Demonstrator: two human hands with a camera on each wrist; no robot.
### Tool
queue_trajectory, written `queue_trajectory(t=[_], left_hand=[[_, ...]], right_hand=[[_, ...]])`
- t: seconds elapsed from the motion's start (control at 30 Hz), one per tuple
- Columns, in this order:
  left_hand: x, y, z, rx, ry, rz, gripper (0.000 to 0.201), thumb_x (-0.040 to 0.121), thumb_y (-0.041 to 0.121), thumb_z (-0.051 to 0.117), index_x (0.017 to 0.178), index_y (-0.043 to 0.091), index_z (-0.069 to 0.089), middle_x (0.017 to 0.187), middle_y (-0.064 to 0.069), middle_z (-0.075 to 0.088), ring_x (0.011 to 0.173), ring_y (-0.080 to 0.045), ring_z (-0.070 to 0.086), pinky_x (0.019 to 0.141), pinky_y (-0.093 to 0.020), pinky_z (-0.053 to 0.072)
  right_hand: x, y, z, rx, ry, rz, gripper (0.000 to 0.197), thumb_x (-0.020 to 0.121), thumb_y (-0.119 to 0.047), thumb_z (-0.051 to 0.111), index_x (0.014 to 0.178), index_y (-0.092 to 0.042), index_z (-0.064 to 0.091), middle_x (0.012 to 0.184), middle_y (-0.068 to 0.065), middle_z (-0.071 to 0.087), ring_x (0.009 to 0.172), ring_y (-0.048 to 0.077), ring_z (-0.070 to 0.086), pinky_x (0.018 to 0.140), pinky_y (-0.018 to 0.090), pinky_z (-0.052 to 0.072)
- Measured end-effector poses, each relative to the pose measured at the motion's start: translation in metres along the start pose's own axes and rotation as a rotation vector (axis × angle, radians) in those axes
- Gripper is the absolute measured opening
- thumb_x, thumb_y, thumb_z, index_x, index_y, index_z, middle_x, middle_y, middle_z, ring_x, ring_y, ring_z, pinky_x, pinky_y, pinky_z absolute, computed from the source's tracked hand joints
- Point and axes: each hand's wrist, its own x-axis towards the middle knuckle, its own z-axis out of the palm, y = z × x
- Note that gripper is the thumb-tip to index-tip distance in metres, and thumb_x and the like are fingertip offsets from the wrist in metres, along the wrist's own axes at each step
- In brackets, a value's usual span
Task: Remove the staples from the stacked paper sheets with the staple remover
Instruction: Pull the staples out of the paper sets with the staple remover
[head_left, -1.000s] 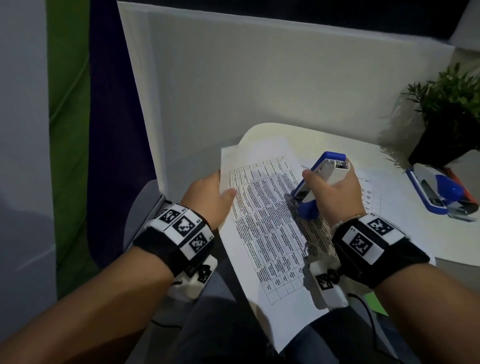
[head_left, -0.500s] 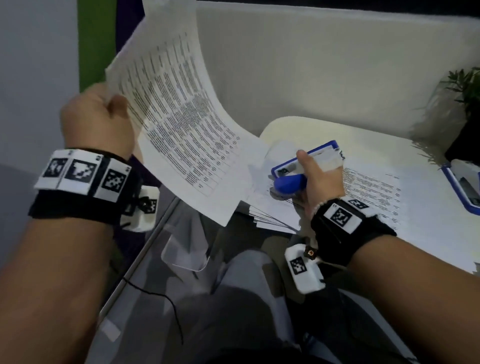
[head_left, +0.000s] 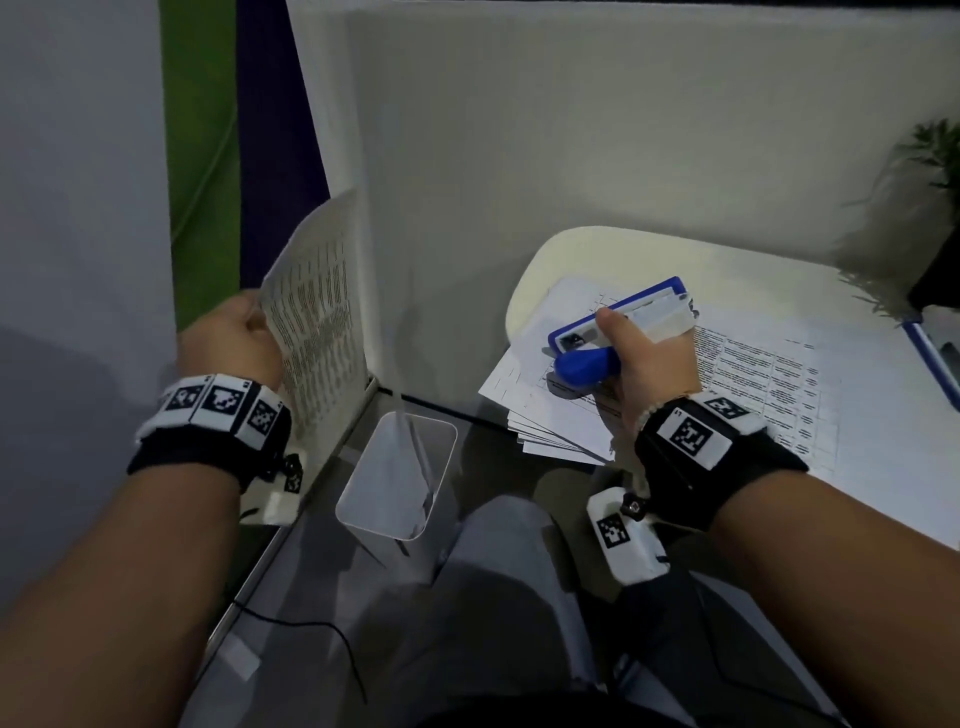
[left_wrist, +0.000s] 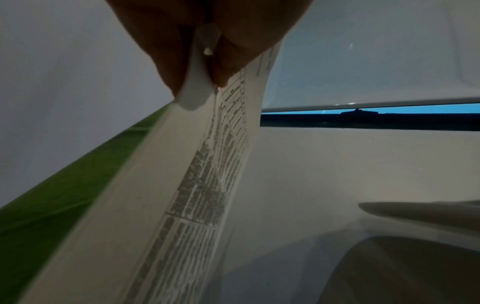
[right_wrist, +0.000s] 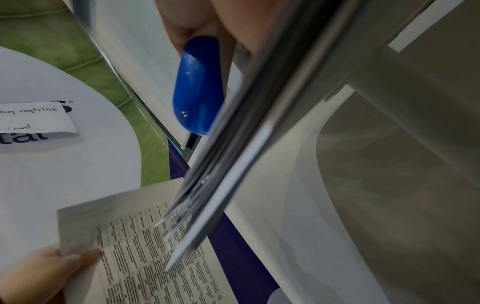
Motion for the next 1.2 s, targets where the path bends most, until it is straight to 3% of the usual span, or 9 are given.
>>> queue_trajectory(t=[0.1, 0.23, 0.43, 0.6, 0.7, 0.83, 0.9, 1.07, 1.2], left_hand=[[-0.009, -0.011, 0.013, -0.025, -0.044, -0.044, 0.037, 0.09, -0.002, 0.036, 0.115, 0.006, 0.062, 0.101, -0.023, 0.062, 0.075, -0.021, 0.041, 0.067, -0.027, 0.031], [-0.017, -0.03, 0.035, -0.035, -0.093, -0.053, 0.039, 0.091, -0.001, 0.034, 0.116, 0.008, 0.062, 0.097, -0.022, 0.063, 0.073, -0.022, 0.046, 0.064, -0.028, 0.034], [-0.017, -0.042, 0.053, -0.033, -0.127, -0.082, 0.034, 0.093, 0.0, 0.033, 0.108, 0.006, 0.062, 0.067, -0.002, 0.05, 0.056, -0.016, 0.042, 0.049, -0.023, 0.03], [-0.021, -0.055, 0.071, -0.073, -0.128, -0.143, 0.032, 0.097, 0.007, 0.033, 0.122, 0.0, 0.05, 0.108, -0.025, 0.059, 0.084, -0.034, 0.055, 0.069, -0.033, 0.038], [-0.026, -0.074, 0.086, 0.057, -0.366, -0.271, 0.032, 0.098, 0.02, 0.036, 0.118, -0.001, 0.051, 0.11, -0.024, 0.059, 0.09, -0.035, 0.057, 0.073, -0.034, 0.043], [-0.034, -0.096, 0.1, 0.257, -0.624, -0.259, 0.022, 0.095, 0.012, 0.043, 0.099, -0.003, 0.059, 0.104, -0.02, 0.062, 0.076, -0.021, 0.048, 0.054, -0.025, 0.032], [-0.034, -0.098, 0.101, 0.284, -0.606, -0.272, 0.021, 0.094, 0.011, 0.045, 0.102, -0.003, 0.059, 0.1, -0.017, 0.062, 0.074, -0.021, 0.048, 0.048, -0.023, 0.029], [-0.037, -0.081, 0.101, 0.058, -0.393, -0.305, 0.022, 0.098, 0.014, 0.038, 0.099, 0.004, 0.059, 0.08, -0.011, 0.057, 0.079, -0.025, 0.052, 0.067, -0.029, 0.041], [-0.041, -0.076, 0.11, 0.051, -0.419, -0.26, 0.027, 0.096, 0.012, 0.043, 0.109, -0.004, 0.06, 0.097, -0.019, 0.063, 0.086, -0.032, 0.057, 0.072, -0.032, 0.045]], right_hand=[[0.003, 0.002, 0.0, -0.037, -0.001, -0.015, 0.069, 0.044, -0.051, 0.078, 0.101, -0.019, 0.057, 0.095, 0.006, 0.07, 0.09, 0.026, 0.069, 0.085, 0.051, 0.055], [0.005, 0.005, -0.001, -0.02, 0.002, -0.026, 0.077, 0.043, -0.05, 0.08, 0.107, -0.015, 0.056, 0.097, 0.008, 0.07, 0.092, 0.027, 0.069, 0.086, 0.052, 0.054], [0.006, 0.006, 0.0, -0.034, -0.002, -0.044, 0.068, 0.042, -0.051, 0.077, 0.098, -0.018, 0.056, 0.092, 0.005, 0.069, 0.09, 0.028, 0.068, 0.085, 0.052, 0.055], [0.004, 0.006, -0.001, -0.031, 0.001, -0.05, 0.079, 0.043, -0.051, 0.077, 0.108, -0.012, 0.055, 0.096, 0.008, 0.069, 0.091, 0.027, 0.068, 0.085, 0.052, 0.055], [0.002, 0.003, -0.001, -0.037, 0.006, -0.067, 0.087, 0.041, -0.052, 0.074, 0.113, -0.008, 0.054, 0.094, 0.004, 0.067, 0.089, 0.024, 0.067, 0.087, 0.049, 0.054], [0.001, 0.003, -0.001, -0.035, 0.007, -0.065, 0.081, 0.042, -0.051, 0.076, 0.109, -0.011, 0.054, 0.094, 0.006, 0.068, 0.09, 0.026, 0.068, 0.087, 0.051, 0.054], [0.0, 0.003, -0.001, -0.027, 0.002, -0.054, 0.081, 0.043, -0.05, 0.076, 0.111, -0.012, 0.053, 0.096, 0.007, 0.068, 0.092, 0.027, 0.068, 0.086, 0.051, 0.054], [0.0, 0.005, -0.001, -0.029, 0.018, -0.043, 0.088, 0.042, -0.053, 0.077, 0.115, -0.013, 0.052, 0.101, 0.008, 0.068, 0.093, 0.026, 0.068, 0.087, 0.05, 0.054], [-0.001, 0.006, -0.001, -0.006, 0.015, -0.034, 0.081, 0.044, -0.05, 0.079, 0.112, -0.014, 0.052, 0.101, 0.01, 0.068, 0.093, 0.029, 0.068, 0.084, 0.053, 0.055]])
